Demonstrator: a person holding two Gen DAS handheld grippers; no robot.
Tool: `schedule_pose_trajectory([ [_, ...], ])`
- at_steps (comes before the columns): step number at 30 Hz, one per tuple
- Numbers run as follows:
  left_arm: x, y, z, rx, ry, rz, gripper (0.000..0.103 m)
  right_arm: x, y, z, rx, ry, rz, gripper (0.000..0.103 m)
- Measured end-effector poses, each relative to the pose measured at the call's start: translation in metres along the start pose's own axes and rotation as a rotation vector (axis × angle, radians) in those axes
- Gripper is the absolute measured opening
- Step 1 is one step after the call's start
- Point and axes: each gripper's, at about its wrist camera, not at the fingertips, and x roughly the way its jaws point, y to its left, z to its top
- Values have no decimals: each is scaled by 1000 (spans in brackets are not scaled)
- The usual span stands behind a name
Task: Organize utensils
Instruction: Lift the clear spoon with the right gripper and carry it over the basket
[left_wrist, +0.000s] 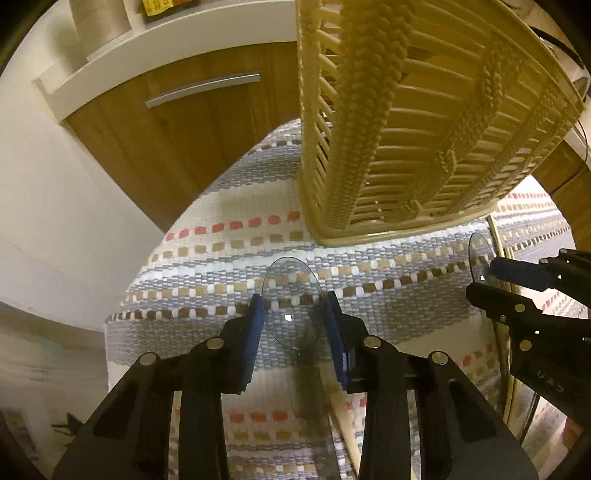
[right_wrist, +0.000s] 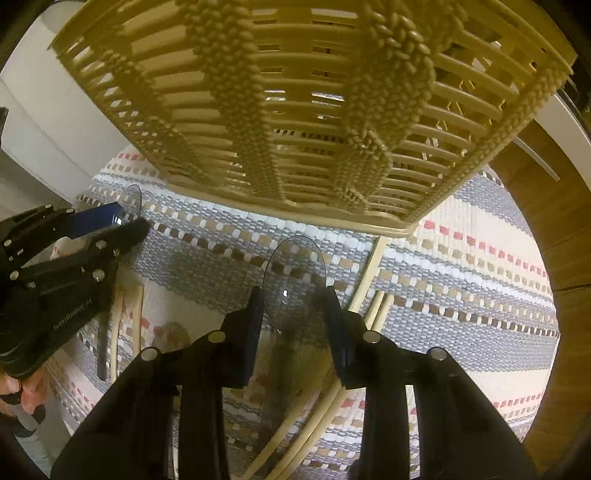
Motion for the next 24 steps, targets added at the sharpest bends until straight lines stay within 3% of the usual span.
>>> schedule_pose_trajectory([
  [7,-42,11,-22,-50,-132,-68,31,-36,-22,-35,-12,-92,94,29],
  [14,-119,24,-45,-78,-347,-158,31,-100,-28,-74,-87,-324,245,29],
  [19,-180,22,-38,-83,-533,-220,31,-160,-34,-83,-89,-502,336,29],
  [24,-230,7,-16,-70,-706,-209,31,-210,-44,-72,-81,-649,325,29],
])
